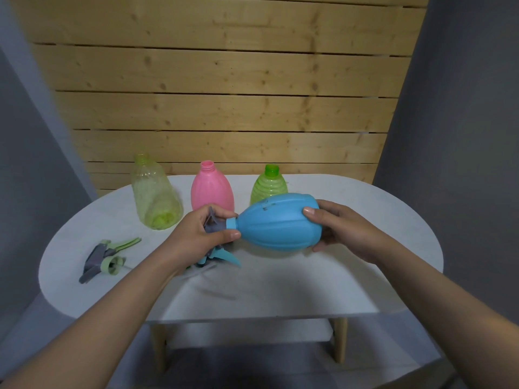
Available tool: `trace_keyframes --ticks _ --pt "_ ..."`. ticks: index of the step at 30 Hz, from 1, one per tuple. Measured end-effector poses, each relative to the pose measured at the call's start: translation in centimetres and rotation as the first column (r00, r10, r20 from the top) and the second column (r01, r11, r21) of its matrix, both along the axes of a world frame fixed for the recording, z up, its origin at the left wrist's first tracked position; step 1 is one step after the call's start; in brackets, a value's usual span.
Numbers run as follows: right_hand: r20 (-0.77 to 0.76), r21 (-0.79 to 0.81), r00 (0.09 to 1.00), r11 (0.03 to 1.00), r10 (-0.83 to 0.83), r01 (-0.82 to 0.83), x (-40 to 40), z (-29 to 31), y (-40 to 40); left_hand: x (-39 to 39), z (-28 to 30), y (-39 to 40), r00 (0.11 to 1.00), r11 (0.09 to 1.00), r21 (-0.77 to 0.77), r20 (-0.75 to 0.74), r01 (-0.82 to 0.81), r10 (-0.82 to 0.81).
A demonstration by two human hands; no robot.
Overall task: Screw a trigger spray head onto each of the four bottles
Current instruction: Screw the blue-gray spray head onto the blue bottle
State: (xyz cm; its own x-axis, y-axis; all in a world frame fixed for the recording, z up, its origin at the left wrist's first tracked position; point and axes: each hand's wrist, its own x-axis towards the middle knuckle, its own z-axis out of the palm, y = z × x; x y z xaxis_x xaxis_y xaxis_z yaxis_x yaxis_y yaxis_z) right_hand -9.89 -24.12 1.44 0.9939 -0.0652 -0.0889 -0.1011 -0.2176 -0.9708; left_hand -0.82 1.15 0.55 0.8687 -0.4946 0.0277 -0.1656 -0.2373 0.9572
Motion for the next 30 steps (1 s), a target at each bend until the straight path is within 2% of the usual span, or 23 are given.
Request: trace_keyframes --ticks 7,16,19,21,23,25,27,30 --pt "-0.043 0.066 0.999 0.998 0.014 -0.011 0.1 -0.1 0.1 -0.1 0.2 0.2 0.992 1.0 0.007 0.122 0.021 -0.022" --pt "-0.124 0.053 0.992 0.998 0.033 -0.027 -0.2 0.0 -0.2 0.1 -0.2 0.2 0.988 0.999 -0.008 0.151 0.035 -0.033" --pt "-0.077 -0.174 0.997 0.985 0.003 -0.016 -0.6 0.0 -0.2 0.5 -0.1 0.1 0.991 1.0 0.013 0.129 0.021 -0.022" --pt "0.016 -0.372 1.0 0.928 0.02 -0.012 -0.7 0.2 0.3 0.4 0.1 -0.4 0.991 0.999 0.033 0.133 0.024 -0.028" --pt "0.065 -0.56 0.992 0.826 0.112 -0.057 -0.8 0.4 1.2 0.0 0.2 -1.2 0.987 0.998 0.032 0.15 0.053 -0.057" --pt "0.057 -0.724 0.985 0.686 0.162 -0.071 -0.8 0.3 2.1 -0.5 0.3 -2.1 0.982 0.997 0.015 0.173 0.074 -0.076" --pt "0.066 -0.804 0.987 0.593 0.145 -0.033 -0.7 0.2 2.5 -0.7 0.5 -2.8 0.977 0.997 0.0 0.2 0.081 -0.079" --pt "0.097 -0.769 0.989 0.64 0.114 0.002 -0.5 0.5 2.1 -0.7 0.7 -3.6 0.966 0.995 -0.008 0.243 0.095 -0.091"
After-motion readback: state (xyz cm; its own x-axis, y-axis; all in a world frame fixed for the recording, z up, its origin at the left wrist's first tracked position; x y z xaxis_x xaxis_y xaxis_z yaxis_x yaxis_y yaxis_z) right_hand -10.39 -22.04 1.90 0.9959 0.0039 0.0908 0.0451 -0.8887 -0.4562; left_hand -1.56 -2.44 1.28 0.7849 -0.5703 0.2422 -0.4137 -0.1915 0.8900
